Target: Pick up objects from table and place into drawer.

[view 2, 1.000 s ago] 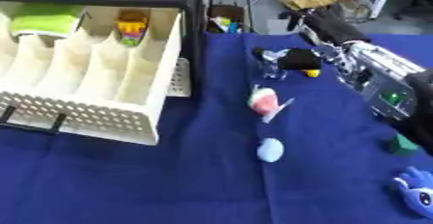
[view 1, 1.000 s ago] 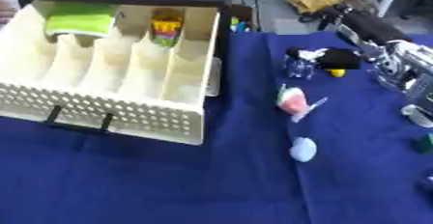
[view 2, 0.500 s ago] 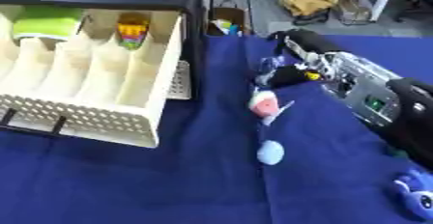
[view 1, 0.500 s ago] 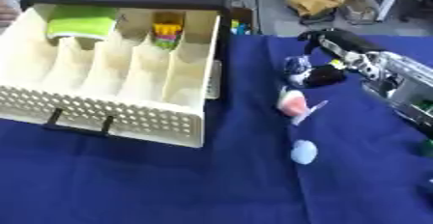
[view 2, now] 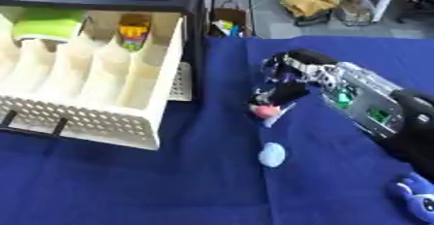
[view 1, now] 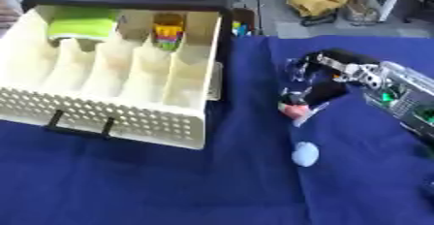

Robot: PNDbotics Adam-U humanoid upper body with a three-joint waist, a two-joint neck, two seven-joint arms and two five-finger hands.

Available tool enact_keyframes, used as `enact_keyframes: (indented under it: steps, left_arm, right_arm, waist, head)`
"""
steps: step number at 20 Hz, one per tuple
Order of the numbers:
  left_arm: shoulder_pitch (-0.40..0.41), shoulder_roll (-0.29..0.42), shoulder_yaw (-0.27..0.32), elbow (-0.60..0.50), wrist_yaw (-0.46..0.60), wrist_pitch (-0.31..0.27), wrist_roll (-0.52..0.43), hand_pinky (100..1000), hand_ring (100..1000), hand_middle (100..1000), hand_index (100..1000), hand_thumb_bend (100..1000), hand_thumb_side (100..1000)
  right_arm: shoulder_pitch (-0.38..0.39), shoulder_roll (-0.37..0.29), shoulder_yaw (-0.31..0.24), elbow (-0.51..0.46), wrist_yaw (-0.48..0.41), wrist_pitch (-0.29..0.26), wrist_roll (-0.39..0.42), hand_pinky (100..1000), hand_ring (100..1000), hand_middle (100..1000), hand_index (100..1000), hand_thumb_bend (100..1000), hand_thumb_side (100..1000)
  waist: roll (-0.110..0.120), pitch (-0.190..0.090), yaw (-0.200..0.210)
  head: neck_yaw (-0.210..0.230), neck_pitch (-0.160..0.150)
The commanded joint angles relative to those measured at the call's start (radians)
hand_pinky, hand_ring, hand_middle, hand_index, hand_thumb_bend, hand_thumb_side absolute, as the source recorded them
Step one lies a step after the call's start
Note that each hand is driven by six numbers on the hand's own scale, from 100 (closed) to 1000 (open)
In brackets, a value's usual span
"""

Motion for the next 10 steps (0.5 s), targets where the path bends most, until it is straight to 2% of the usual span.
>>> enact_keyframes:
  steps: [1,6,10]
  left_arm:
    - [-0.008,0.014,0.005,-0.01,-0.003,0.002,0.0,411,492,568,763,180,978]
    - [-0.007,0.013,0.005,-0.01,-0.004,0.003,0.0,410,492,568,763,179,979]
    - [-0.007,0.011,0.005,-0.01,-0.004,0.003,0.0,409,491,568,763,179,980]
  right_arm:
    - [0.002,-0.048,-0.043,-0.048,0.012,0.001,0.047,812,863,684,893,614,500]
    - [0.032,-0.065,-0.077,-0.08,0.042,0.006,0.121,814,865,689,889,617,495]
    - [0.046,-0.065,-0.094,-0.068,0.079,0.003,0.179,819,869,696,890,610,492]
  waist:
    - [0.004,-0.015,0.001]
    - [0.006,-0.013,0.0]
    - [0.007,-0.011,0.001]
  head:
    - [0.004,-0.012]
    - [0.013,-0.018]
    - [0.015,-0.022]
